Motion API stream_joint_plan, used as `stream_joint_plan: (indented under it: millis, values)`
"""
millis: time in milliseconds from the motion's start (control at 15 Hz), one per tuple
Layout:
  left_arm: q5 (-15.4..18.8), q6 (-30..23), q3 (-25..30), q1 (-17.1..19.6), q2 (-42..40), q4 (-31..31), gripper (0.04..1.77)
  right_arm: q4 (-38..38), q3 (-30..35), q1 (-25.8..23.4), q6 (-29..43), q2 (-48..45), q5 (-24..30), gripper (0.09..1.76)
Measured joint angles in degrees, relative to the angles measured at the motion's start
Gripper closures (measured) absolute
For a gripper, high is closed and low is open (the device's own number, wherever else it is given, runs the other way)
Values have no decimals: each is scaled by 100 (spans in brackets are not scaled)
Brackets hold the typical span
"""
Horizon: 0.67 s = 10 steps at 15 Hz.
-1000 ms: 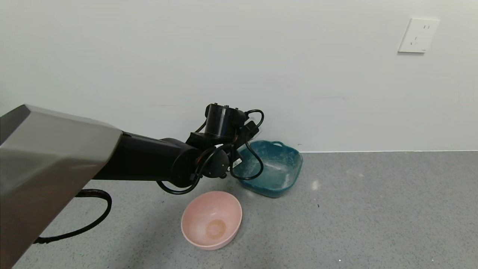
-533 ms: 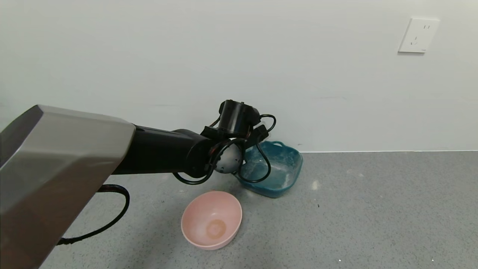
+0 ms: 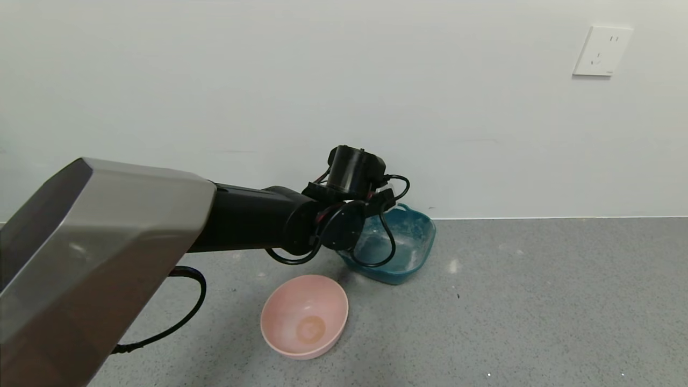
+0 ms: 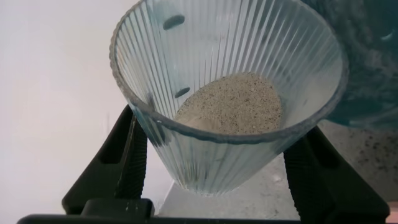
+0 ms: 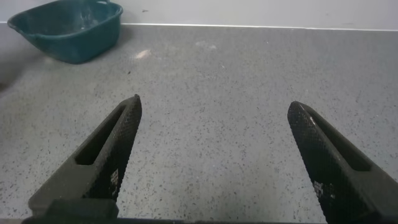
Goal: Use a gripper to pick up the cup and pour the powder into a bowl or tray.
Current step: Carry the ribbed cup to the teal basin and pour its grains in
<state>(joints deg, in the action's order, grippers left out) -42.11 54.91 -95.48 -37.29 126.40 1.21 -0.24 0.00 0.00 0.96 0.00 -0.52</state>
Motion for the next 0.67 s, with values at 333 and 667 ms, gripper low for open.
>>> stream_joint_plan:
  millis: [333,667]
  values:
    - [-45,663,-132,-33,129,22,53,2,0,0,-2,0,0,14]
    - [-113,1340,-163,-74,190,55,54,0,0,0,0,0,1,14]
